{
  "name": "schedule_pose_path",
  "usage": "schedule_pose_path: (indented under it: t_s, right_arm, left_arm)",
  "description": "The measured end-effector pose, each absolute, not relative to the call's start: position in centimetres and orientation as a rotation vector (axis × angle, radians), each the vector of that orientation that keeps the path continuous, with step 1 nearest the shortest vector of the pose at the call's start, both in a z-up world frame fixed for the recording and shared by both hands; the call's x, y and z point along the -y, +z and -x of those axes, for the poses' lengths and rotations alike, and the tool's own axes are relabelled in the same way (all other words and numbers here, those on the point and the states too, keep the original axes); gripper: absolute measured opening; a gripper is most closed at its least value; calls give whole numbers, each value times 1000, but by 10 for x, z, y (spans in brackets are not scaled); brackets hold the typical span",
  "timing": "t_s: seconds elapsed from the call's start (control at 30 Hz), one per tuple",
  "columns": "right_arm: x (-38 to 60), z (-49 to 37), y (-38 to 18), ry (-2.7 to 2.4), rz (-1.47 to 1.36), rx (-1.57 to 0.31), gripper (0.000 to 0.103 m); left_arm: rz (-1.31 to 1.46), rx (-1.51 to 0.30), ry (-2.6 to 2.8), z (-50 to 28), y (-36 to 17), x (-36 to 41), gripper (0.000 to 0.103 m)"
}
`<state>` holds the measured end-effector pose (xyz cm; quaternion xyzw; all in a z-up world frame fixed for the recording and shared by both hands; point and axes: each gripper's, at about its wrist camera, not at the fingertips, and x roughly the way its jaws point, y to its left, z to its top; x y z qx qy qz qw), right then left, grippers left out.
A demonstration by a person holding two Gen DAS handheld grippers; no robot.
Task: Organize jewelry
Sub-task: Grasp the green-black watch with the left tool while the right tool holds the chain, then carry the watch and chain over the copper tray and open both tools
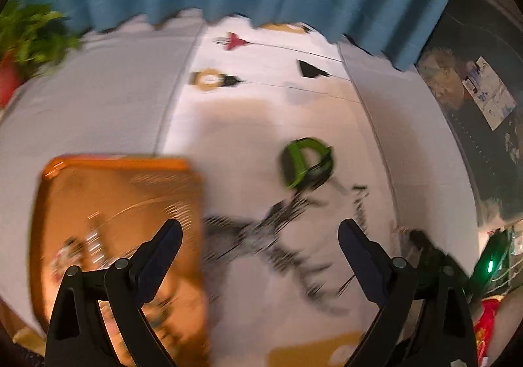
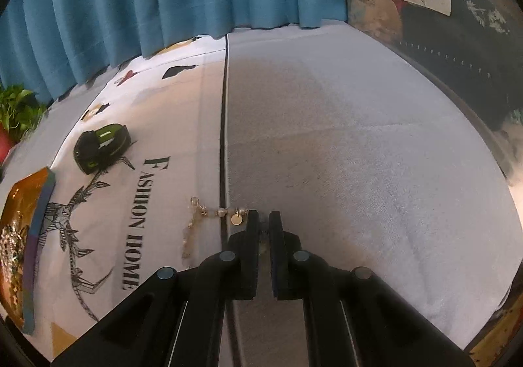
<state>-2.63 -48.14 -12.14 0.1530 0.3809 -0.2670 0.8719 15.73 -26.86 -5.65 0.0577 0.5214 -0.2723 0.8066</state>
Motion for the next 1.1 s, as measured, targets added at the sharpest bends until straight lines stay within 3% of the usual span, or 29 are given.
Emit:
schedule_pose_path:
  t_s: [0.23,0.3,0.4,0.47,0.77,0.8,0.83,0.87,1.1]
  right_arm:
    - [492,22,-126,-529,-357,-783,12]
    - [494,23,-125,-531,-364,-781,20]
    - [494,23,-125,-523,-354,-776,44]
    - [489,19,-126,-518,-326,-781,53]
    - [478,11,-129,-543,-228,-798,52]
    - [478,12,-129,-548,-228,-795,44]
    - [479,13,-128,-552,-227,-791,7]
    - [478,14,-127,-552,-221,-797,6]
    - [482,25,-111,-526,-282,-711,6]
  left_arm:
    - [-88,-1270,-551,-203,-95,319,94]
    - [-70,-1294,-547,-208,-103,323,94]
    - [-69,-1331,-525,-217,-115,328,94]
    - [-66,-1353,-512,-220,-122,329,94]
    - [-113,-1335,-478,-225,-123,336,95]
    - [-129,-1326,-471,-223,-123,337,91]
    - [-151,-1292,-457,-221,-119,338,63]
    - [-154,-1266,-487,-218,-117,337,15]
    - [-133,-1237,-554,-212,-99,326,12]
